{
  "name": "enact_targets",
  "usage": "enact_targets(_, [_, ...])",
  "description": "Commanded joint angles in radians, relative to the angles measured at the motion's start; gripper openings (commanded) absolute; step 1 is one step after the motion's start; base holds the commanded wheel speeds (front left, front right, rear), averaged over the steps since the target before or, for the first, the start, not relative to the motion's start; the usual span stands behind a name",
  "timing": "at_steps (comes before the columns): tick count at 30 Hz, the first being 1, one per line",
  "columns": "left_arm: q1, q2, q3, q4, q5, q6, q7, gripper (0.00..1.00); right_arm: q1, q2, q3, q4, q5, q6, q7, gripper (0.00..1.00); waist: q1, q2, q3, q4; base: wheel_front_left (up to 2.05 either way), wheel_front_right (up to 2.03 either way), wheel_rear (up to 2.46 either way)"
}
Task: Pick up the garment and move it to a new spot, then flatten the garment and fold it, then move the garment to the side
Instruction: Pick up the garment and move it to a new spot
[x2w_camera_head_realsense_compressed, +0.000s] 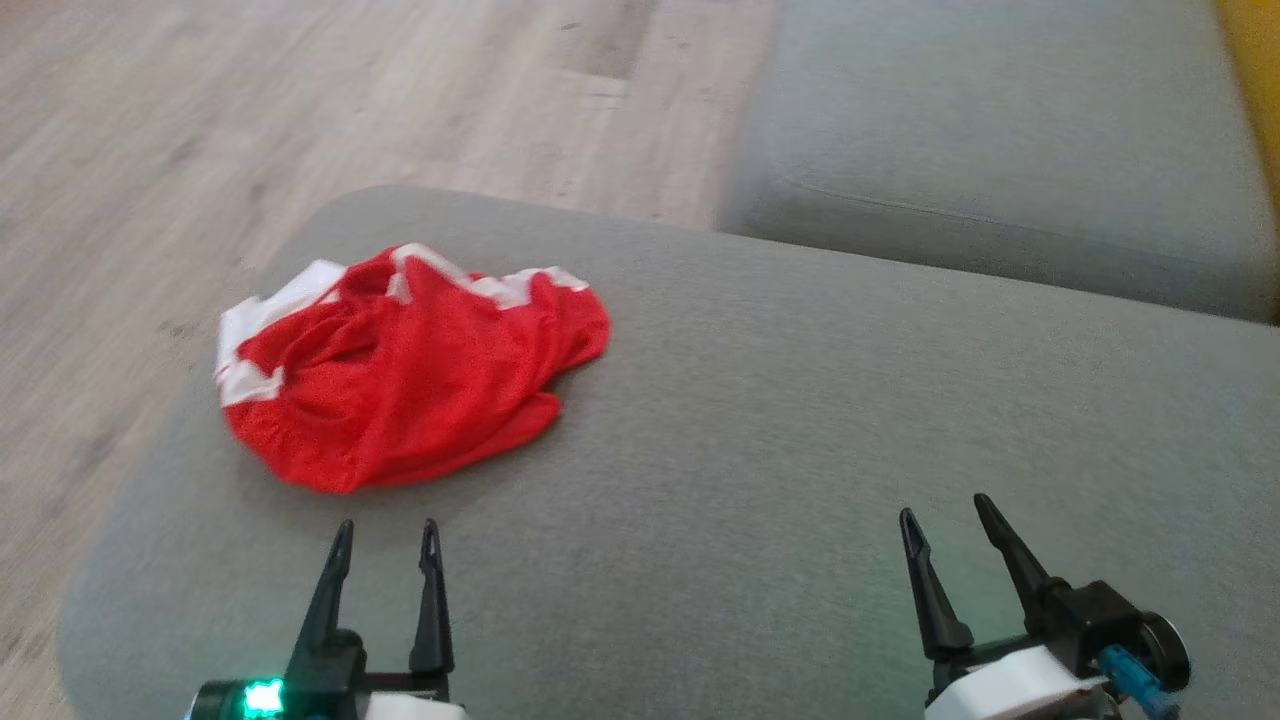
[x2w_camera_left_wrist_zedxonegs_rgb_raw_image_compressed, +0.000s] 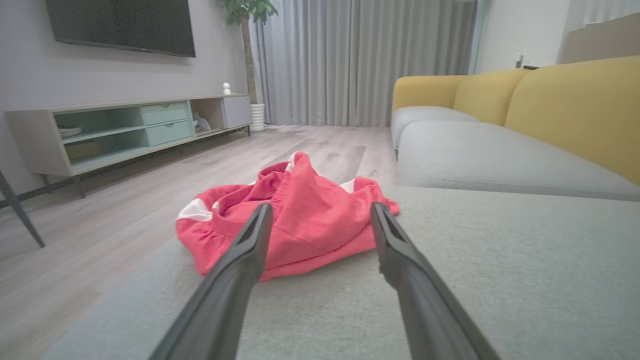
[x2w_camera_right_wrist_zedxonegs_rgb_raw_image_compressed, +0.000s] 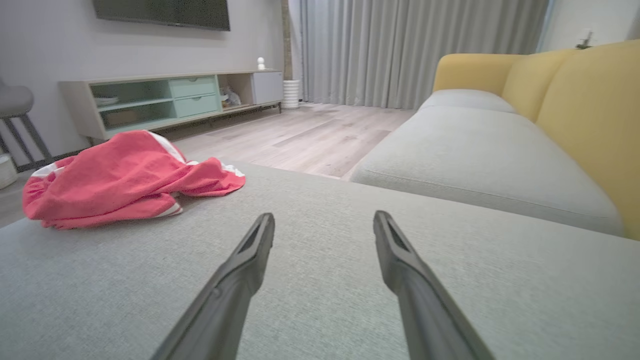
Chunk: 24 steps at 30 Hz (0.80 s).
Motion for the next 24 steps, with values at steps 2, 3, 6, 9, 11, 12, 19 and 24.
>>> enact_targets(2, [-0.044,0.0,0.046,-0.038,0.009,0.0,-0.01,1.0,-0.048,-0.01,0.021,-0.033,0.007,-0.001,-0.014,1.0,-0.0001,-0.0001,0.009,0.074,0.0,0.0,0.0])
enact_targets(3, [-0.044,0.0,0.051,-0.04,0.008,0.001,-0.01,1.0,-0.049,-0.01,0.022,-0.032,0.006,-0.001,-0.014,1.0,-0.0001,-0.0001,0.01,0.086,0.0,0.0,0.0])
enact_targets(6, [-0.044,0.0,0.069,-0.047,0.01,0.001,-0.01,1.0,-0.055,-0.01,0.026,-0.028,0.007,-0.001,-0.014,1.0,-0.0001,-0.0001,0.015,0.112,0.0,0.0,0.0])
enact_targets(9, [-0.052,0.002,0.09,-0.062,0.015,-0.001,-0.01,1.0,-0.06,-0.01,0.023,-0.025,0.006,-0.001,-0.014,1.0,-0.0001,-0.0001,0.024,0.127,0.0,0.0,0.0])
enact_targets(11, [-0.064,0.006,0.105,-0.082,0.02,-0.001,-0.01,1.0,-0.061,-0.01,0.021,-0.026,0.002,-0.001,-0.014,1.0,-0.0001,-0.0001,0.03,0.132,0.0,0.0,0.0])
enact_targets(12, [-0.072,0.008,0.114,-0.093,0.02,0.0,-0.01,1.0,-0.061,-0.01,0.02,-0.026,-0.002,-0.001,-0.014,1.0,-0.0001,-0.0001,0.034,0.132,0.0,0.0,0.0])
enact_targets(19, [-0.191,0.066,0.18,-0.162,0.039,-0.011,-0.01,1.0,-0.06,-0.01,0.004,-0.033,-0.045,-0.001,-0.014,1.0,-0.0001,-0.0001,0.073,0.113,0.0,0.0,0.0])
enact_targets(24, [-0.376,0.127,0.192,-0.141,0.043,-0.051,-0.01,1.0,-0.079,-0.01,-0.021,-0.051,-0.107,-0.001,-0.014,1.0,-0.0001,-0.0001,0.156,0.096,0.0,0.0,0.0])
